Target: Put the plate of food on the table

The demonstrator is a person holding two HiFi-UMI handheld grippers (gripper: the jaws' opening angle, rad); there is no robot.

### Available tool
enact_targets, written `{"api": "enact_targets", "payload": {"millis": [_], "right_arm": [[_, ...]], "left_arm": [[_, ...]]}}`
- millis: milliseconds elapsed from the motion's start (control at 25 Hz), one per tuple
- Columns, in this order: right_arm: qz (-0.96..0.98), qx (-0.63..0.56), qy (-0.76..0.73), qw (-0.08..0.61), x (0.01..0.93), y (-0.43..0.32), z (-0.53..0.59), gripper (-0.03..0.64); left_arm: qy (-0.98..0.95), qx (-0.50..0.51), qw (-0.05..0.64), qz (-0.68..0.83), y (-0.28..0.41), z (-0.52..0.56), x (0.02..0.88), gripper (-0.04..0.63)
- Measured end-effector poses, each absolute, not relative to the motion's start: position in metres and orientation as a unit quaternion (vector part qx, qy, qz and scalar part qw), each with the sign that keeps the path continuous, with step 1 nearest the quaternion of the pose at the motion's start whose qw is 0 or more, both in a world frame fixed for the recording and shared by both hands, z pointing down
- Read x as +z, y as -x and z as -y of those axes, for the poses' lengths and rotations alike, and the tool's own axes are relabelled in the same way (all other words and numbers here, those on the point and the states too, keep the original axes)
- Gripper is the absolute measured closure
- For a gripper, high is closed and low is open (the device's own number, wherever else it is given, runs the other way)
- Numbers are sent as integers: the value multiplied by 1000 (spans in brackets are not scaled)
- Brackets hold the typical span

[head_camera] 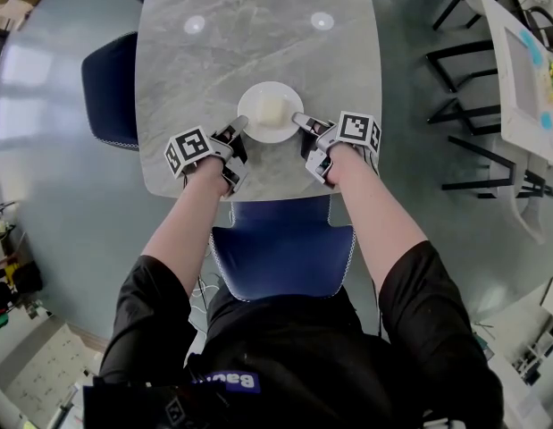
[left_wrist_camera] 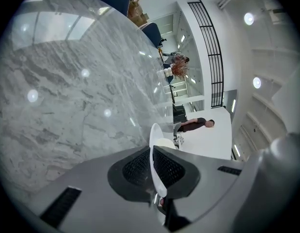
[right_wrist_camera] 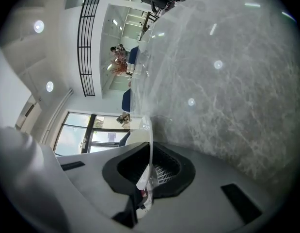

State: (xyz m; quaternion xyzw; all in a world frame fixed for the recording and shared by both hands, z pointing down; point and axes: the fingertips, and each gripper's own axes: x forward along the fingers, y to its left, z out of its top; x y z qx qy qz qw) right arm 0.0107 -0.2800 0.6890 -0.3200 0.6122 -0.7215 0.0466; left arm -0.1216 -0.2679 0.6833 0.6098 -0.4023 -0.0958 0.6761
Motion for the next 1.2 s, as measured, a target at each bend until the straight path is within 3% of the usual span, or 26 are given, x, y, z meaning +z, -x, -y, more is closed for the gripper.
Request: {"api": "enact_targets", "payload": {"millis": [760,1040,1200], "right_arm": [[-592,-706,389,-5,699,-20,279,587],[-604,-692,395,3,688,-21,280,467],[-603,-692,397,11,685,-25,280,435]], "left_arm": [[-630,6,658,413,115,261,694,563],[-631,19,653,418,113,257,695,563],[-632,25,646,427,121,257,696,563]]}}
